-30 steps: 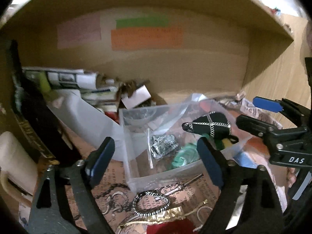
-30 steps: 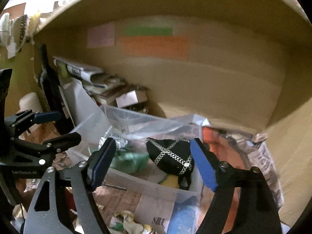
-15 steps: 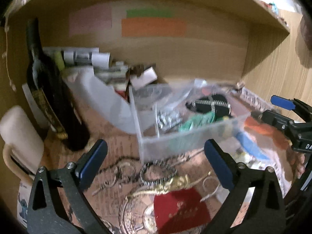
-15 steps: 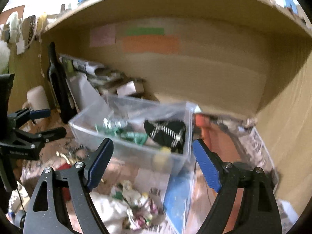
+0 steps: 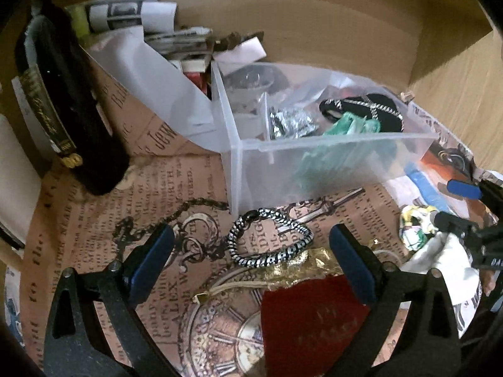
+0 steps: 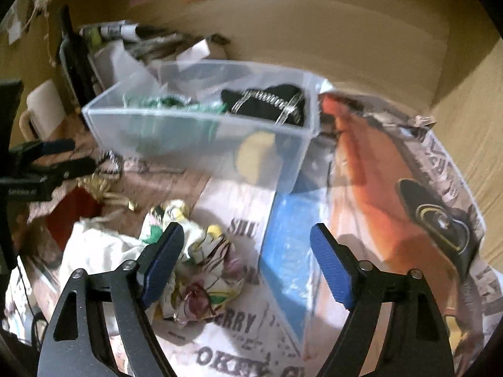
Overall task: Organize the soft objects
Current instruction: 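Drop the braided bracelet in with left tool while right drops floral cloth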
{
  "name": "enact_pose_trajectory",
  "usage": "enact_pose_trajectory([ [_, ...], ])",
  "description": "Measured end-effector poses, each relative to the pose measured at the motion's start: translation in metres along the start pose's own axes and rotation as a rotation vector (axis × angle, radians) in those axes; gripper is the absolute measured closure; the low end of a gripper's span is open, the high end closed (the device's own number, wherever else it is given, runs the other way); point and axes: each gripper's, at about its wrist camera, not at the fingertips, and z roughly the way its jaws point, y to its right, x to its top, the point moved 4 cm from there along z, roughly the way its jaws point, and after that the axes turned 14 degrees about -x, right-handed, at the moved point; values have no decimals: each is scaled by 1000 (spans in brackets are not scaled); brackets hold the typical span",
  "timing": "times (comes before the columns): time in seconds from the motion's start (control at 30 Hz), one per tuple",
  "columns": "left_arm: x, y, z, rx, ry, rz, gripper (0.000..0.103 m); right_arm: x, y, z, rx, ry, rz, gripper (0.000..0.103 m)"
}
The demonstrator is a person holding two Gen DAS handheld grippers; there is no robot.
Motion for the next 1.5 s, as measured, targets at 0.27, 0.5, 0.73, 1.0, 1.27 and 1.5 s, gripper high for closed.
enact_pose_trajectory([
  [0.27,-3,-9,27,-23,-81,-44,19,-9,-13,9,80,-43,-20,56],
  [0.5,-5,-3,31,-18,-67,-5,43,-11,-22,5,97,-23,-38,85],
  [0.73,-4,-2,26,-36,-54,-16,58,-9,-16,0,82,1,-14,90],
  [1.0,-12,-5,3,-42,-10,-45,64,3,0,-17,68,73,41,90],
  [1.27,-8,5,-34,-28,78,-12,65,20,9,-40,40,159,79,91],
  [1.5,11,17,-65,-32,167,27,65,40,18,-63,19,249,98,91],
])
